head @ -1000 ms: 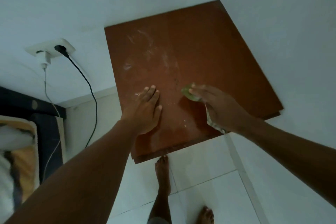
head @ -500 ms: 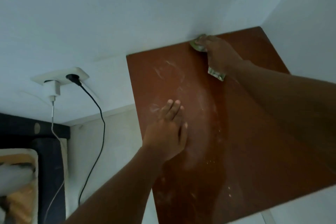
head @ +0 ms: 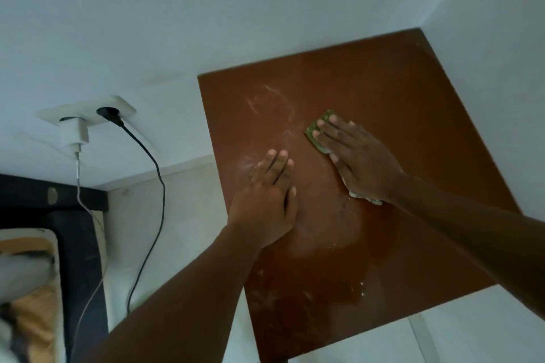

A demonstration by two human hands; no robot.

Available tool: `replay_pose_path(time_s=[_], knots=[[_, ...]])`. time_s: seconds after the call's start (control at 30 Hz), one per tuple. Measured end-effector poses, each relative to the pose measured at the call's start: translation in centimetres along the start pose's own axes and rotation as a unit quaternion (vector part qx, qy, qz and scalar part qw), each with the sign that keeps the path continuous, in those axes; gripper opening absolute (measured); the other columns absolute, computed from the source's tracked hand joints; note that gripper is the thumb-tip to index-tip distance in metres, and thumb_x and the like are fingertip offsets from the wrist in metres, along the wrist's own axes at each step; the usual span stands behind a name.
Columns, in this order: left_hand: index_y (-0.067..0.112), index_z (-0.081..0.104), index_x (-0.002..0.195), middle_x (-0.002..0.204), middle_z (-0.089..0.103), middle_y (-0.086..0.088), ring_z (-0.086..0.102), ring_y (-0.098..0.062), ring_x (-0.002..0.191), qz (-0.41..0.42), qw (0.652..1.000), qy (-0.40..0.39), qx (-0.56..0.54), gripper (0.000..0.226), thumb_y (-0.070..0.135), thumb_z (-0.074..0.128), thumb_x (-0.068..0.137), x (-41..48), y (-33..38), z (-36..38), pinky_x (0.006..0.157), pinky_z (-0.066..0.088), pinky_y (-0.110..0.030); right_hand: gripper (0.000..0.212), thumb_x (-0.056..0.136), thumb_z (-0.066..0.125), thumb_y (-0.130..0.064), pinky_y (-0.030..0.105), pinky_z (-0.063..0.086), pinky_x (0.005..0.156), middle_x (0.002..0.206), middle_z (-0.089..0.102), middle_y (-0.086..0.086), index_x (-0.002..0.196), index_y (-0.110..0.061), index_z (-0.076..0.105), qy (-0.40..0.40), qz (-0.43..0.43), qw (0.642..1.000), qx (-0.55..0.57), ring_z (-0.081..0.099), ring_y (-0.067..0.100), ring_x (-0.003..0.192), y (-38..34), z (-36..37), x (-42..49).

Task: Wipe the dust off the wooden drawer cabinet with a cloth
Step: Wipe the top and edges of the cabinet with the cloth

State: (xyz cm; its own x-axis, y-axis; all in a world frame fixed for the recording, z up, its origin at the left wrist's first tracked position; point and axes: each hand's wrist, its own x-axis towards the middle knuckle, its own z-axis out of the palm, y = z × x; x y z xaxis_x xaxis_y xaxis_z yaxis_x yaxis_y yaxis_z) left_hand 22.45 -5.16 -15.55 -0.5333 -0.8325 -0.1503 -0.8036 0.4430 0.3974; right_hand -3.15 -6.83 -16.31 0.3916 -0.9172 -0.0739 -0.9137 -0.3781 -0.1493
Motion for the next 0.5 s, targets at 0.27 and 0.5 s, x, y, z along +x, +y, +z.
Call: replay_pose_path(time_s=[0.27, 0.5], knots=[[0.012, 0.017, 0.161, 0.17, 0.008, -0.005, 0.002, -0.021, 0.157, -0.043, 0.996, -0.044, 0.057, 0.063, 0.043, 0.023, 0.107, -0.7, 2.2, -0.7, 0.125, 0.007, -0.037, 0.056, 0.099, 0.034, -0.019, 0.036, 0.016, 0.125, 0.164, 0.026, -0.004, 0.155, -0.022, 0.034, -0.011, -0.032, 0.998, 0.059, 0.014, 0.014, 0.155, -6.2, 1.4, -13.0], [0.011, 0.013, 0.161, 0.17, 0.007, -0.007, 0.002, -0.022, 0.157, -0.033, 0.994, -0.07, 0.075, 0.062, 0.042, 0.02, 0.108, -9.1, 5.5, 0.6, 0.127, 0.006, -0.039, 0.06, 0.092, 0.05, 0.002, 0.042, 0.028, 0.122, 0.159, 0.038, 0.0, 0.149, -0.017, 0.043, 0.037, -0.059, 0.99, 0.124, 0.025, 0.018, 0.152, -10.1, 3.5, -22.0]])
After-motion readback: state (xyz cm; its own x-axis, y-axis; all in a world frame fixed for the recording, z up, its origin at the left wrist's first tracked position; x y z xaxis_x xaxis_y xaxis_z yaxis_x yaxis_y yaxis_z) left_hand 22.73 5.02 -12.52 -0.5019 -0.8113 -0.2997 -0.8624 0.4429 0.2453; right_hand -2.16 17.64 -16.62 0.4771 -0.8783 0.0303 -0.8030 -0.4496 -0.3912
